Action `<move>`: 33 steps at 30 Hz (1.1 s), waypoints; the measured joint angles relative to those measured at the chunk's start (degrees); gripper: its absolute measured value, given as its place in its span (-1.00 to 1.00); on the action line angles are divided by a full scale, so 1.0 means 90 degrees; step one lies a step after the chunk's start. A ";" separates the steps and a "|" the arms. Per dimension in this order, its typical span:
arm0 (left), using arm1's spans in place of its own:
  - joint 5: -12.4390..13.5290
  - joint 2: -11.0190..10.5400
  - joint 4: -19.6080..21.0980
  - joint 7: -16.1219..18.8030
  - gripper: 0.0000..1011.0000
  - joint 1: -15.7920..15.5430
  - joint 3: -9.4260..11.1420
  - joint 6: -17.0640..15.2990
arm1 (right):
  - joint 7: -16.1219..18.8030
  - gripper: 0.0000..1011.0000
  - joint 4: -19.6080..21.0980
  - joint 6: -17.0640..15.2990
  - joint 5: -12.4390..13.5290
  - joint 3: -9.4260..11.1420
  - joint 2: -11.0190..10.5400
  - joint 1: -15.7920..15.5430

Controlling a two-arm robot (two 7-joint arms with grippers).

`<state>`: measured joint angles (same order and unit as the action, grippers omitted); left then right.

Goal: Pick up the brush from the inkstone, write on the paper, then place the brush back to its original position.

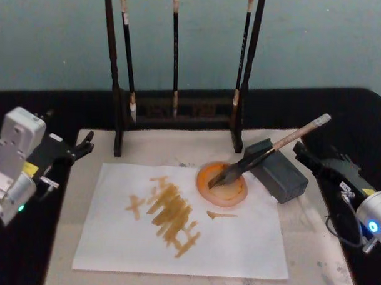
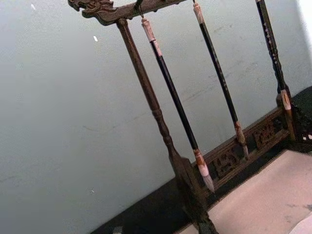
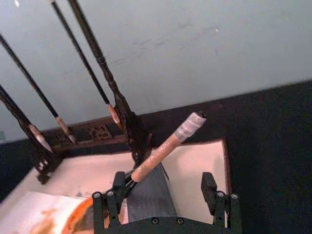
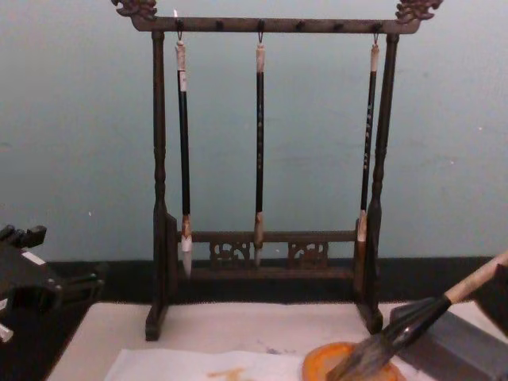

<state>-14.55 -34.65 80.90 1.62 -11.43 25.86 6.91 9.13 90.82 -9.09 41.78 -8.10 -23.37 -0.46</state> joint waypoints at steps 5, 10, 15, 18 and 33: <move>0.0000 0.0000 0.0000 0.0000 1.00 0.0000 0.0000 0.0000 | 0.0108 0.98 -0.0122 -0.0163 0.0492 0.0108 0.0130 0.0045; 0.0000 0.0000 0.0000 0.0000 1.00 0.0001 0.0000 0.0000 | 0.0246 0.98 -0.0329 -0.0290 0.0972 0.0151 0.0250 0.0191; 0.0000 0.0000 0.0000 0.0000 1.00 0.0000 0.0000 0.0000 | 0.0298 0.98 -0.0527 -0.0379 0.1319 0.0168 0.0364 0.0344; 0.0000 0.0000 0.0000 0.0000 1.00 0.0000 0.0000 0.0000 | 0.0307 0.98 -0.0663 -0.0402 0.1512 0.0175 0.0441 0.0450; 0.0000 0.0000 0.0000 0.0000 1.00 0.0000 0.0000 0.0000 | 0.0467 0.98 -0.1250 -0.0469 0.2183 0.0089 0.0630 0.0884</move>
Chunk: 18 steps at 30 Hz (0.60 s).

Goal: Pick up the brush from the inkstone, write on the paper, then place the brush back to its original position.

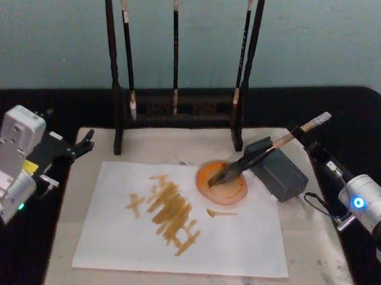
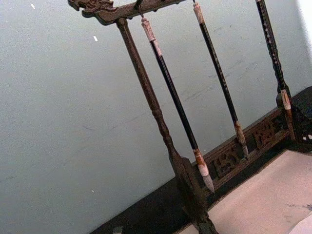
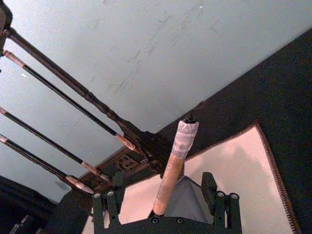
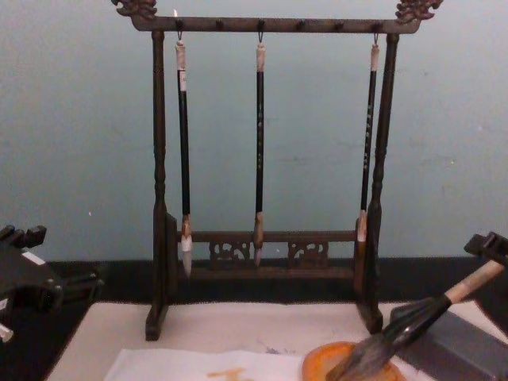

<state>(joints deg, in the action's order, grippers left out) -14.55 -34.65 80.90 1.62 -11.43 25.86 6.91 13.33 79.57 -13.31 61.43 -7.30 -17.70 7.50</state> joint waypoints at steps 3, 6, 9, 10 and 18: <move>0.0000 0.0000 0.0000 0.0000 1.00 0.0000 0.0000 0.0000 | 0.0013 0.98 -0.0074 0.0001 0.0116 -0.0013 0.0041 0.0031; 0.0000 0.0000 0.0000 0.0000 1.00 0.0000 0.0000 0.0000 | 0.0024 0.98 -0.0124 0.0015 0.0217 -0.0030 0.0071 0.0049; 0.0000 0.0000 0.0000 0.0000 1.00 0.0000 0.0000 0.0000 | 0.0026 0.98 -0.0144 0.0050 0.0303 -0.0031 0.0100 0.0054; 0.0000 0.0000 0.0000 0.0000 1.00 0.0000 0.0000 0.0000 | 0.0026 0.98 -0.0149 0.0076 0.0346 -0.0030 0.0119 0.0053; 0.0000 0.0000 0.0000 0.0000 1.00 0.0000 0.0000 0.0000 | -0.0071 0.98 -0.0169 0.0186 0.0529 -0.0085 0.0156 0.0022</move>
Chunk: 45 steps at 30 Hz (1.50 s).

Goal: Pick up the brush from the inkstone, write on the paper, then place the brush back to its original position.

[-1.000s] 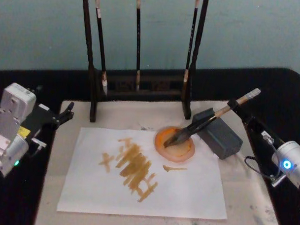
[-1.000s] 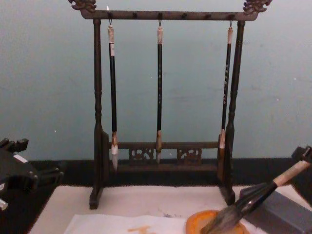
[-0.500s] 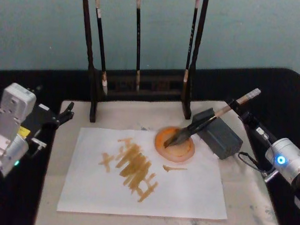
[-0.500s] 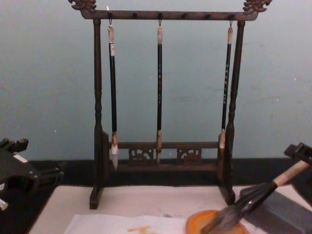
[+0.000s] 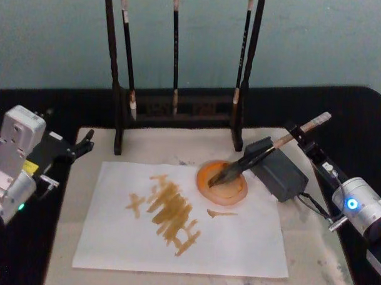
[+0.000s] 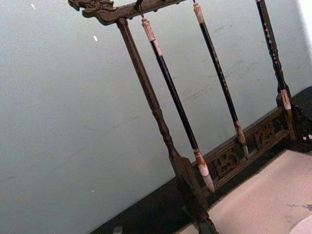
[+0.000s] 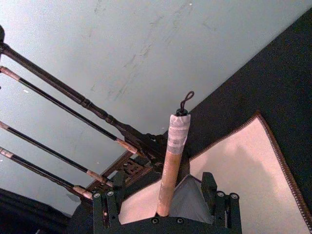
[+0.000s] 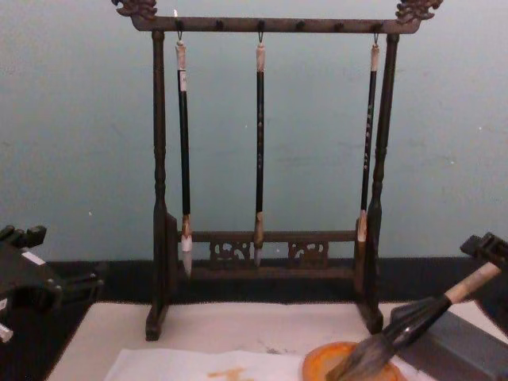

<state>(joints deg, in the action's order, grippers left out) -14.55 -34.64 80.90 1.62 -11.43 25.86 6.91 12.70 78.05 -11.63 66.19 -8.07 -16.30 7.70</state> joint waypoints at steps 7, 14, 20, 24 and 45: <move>0.0000 0.0000 0.0000 0.0000 1.00 0.0000 0.0000 0.0000 | -0.0071 0.98 -0.0005 0.0076 0.0056 -0.0086 -0.0055 0.0001; 0.0000 0.0000 0.0000 0.0000 1.00 0.0000 0.0000 0.0000 | -0.0095 0.98 0.0000 0.0137 0.0143 -0.0159 -0.0127 0.0008; 0.0000 0.0000 0.0000 0.0000 1.00 0.0000 0.0000 0.0000 | -0.0096 0.98 -0.0025 0.0170 0.0224 -0.0245 -0.0188 0.0044; 0.0000 0.0000 0.0000 0.0000 1.00 0.0000 0.0000 0.0000 | -0.0095 0.98 -0.0065 0.0186 0.0260 -0.0302 -0.0225 0.0071; 0.0000 0.0000 0.0000 0.0000 1.00 0.0000 0.0000 0.0000 | 0.0008 0.98 -0.0271 0.0294 0.0351 -0.0593 -0.0380 0.0262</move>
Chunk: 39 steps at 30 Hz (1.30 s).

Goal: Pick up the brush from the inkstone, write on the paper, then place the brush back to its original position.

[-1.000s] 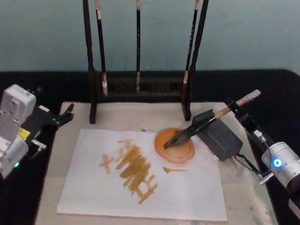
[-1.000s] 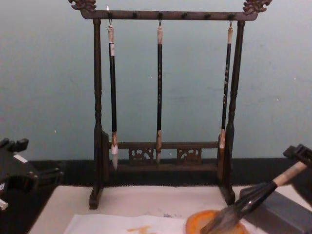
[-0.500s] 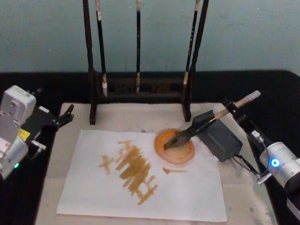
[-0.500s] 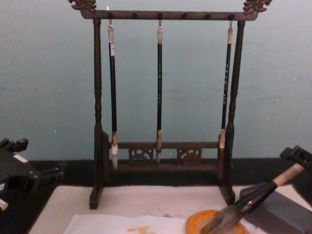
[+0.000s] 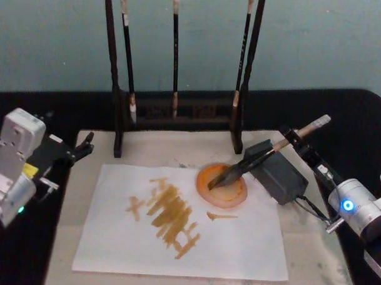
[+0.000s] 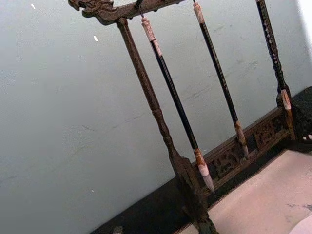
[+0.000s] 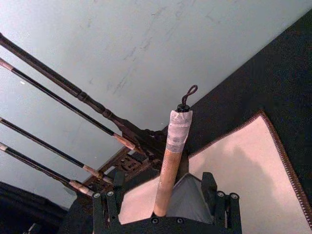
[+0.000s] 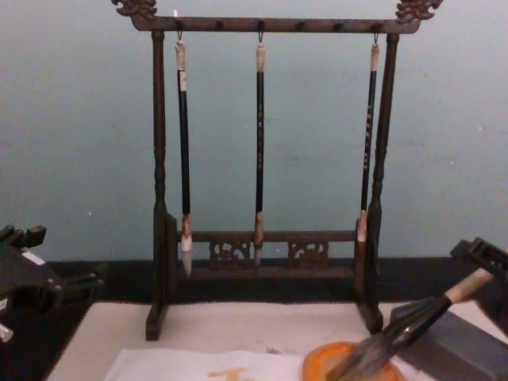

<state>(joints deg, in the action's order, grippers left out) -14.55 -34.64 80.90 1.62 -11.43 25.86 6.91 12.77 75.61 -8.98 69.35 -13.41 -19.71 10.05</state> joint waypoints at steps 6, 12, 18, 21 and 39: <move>0.0000 0.0000 0.0000 0.0000 1.00 0.0000 0.0000 0.0000 | 0.0000 0.98 0.0009 0.0000 -0.0001 0.0015 0.0011 -0.0006; 0.0000 0.0000 0.0000 0.0000 1.00 0.0000 0.0000 0.0000 | -0.0001 0.79 0.0014 -0.0003 -0.0002 0.0025 0.0016 -0.0009; 0.0000 0.0000 0.0000 0.0000 1.00 0.0000 0.0000 0.0000 | -0.0001 0.47 0.0017 -0.0005 -0.0003 0.0029 0.0020 -0.0012; 0.0000 0.0000 0.0000 0.0000 1.00 0.0000 0.0000 0.0000 | -0.0001 0.24 0.0019 -0.0004 -0.0003 0.0031 0.0022 -0.0015; 0.0000 0.0000 0.0000 0.0000 1.00 0.0000 0.0000 0.0000 | 0.0000 -0.70 0.0024 -0.0005 -0.0006 0.0037 0.0027 -0.0016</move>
<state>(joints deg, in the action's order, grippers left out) -14.55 -34.65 80.90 1.62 -11.43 25.86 6.91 12.77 75.83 -9.03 69.30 -13.07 -19.47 9.91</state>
